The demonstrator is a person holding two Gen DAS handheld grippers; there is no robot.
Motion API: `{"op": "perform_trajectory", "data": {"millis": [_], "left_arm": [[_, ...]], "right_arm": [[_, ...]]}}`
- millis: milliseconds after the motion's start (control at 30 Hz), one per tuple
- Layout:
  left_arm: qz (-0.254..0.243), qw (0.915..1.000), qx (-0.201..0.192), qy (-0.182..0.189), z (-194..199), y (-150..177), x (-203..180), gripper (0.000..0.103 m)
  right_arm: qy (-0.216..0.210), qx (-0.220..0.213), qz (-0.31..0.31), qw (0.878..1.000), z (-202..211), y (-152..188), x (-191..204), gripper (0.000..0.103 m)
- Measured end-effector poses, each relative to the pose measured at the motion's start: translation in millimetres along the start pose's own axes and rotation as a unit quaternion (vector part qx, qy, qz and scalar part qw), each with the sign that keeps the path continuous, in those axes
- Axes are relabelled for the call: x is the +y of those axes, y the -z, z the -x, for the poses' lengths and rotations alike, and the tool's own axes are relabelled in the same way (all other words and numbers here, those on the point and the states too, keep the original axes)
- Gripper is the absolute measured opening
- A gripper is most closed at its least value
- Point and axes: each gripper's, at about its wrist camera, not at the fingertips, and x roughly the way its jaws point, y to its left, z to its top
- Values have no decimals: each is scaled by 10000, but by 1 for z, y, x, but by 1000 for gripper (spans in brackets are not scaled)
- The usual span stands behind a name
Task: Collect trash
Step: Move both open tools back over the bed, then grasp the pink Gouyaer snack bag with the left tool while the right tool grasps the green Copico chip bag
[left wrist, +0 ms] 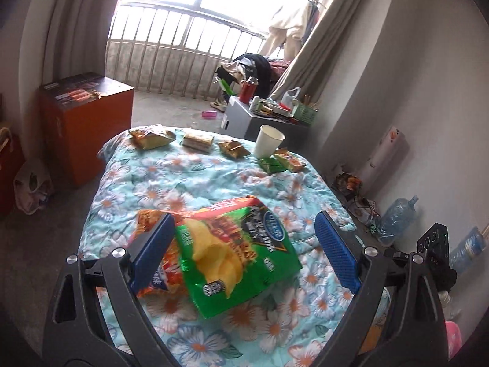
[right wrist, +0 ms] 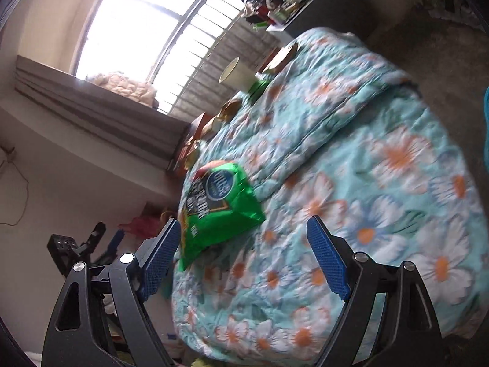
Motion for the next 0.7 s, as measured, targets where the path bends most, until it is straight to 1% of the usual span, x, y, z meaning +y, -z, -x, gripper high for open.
{"op": "perform_trajectory", "data": {"millis": [67, 133, 200, 267, 367, 400, 467, 500, 567, 600, 633, 667, 700], "left_arm": [[103, 9999, 27, -71, 1, 7, 12, 88], [210, 9997, 91, -101, -1, 13, 22, 88], [298, 9994, 136, -127, -3, 18, 32, 89], [348, 9992, 154, -129, -4, 21, 39, 88], [318, 9992, 148, -186, -5, 23, 45, 88], [290, 9992, 139, -226, -5, 24, 47, 88], [242, 9992, 114, -302, -3, 24, 51, 89], [236, 9991, 102, -332, -2, 24, 54, 88], [271, 9989, 92, -369, -2, 22, 60, 88], [295, 9988, 93, -384, -3, 22, 63, 88], [322, 9987, 91, -394, -3, 22, 66, 88], [342, 9986, 88, -400, -4, 21, 67, 88], [352, 9985, 84, -403, -5, 20, 69, 88]], "right_arm": [[-414, 328, -266, 9982, -29, 12, 5, 82], [-722, 653, -530, 9938, -62, 24, 12, 82], [-900, 957, -718, 9887, -93, 37, 21, 82], [-900, 1124, -908, 9854, -122, 47, 28, 82], [-786, 1103, -1275, 9826, -155, 55, 27, 82], [-784, 1035, -1406, 9815, -161, 56, 26, 82], [-835, 727, -1460, 9831, -164, 53, 29, 78], [-860, 592, -1516, 9829, -163, 52, 29, 75], [-925, 424, -1667, 9807, -157, 48, 25, 57], [-966, 383, -1734, 9794, -156, 47, 22, 52], [-1005, 377, -1775, 9783, -154, 47, 19, 38], [-1036, 389, -1816, 9771, -152, 47, 16, 31], [-1081, 410, -1865, 9756, -153, 50, 15, 28]]}}
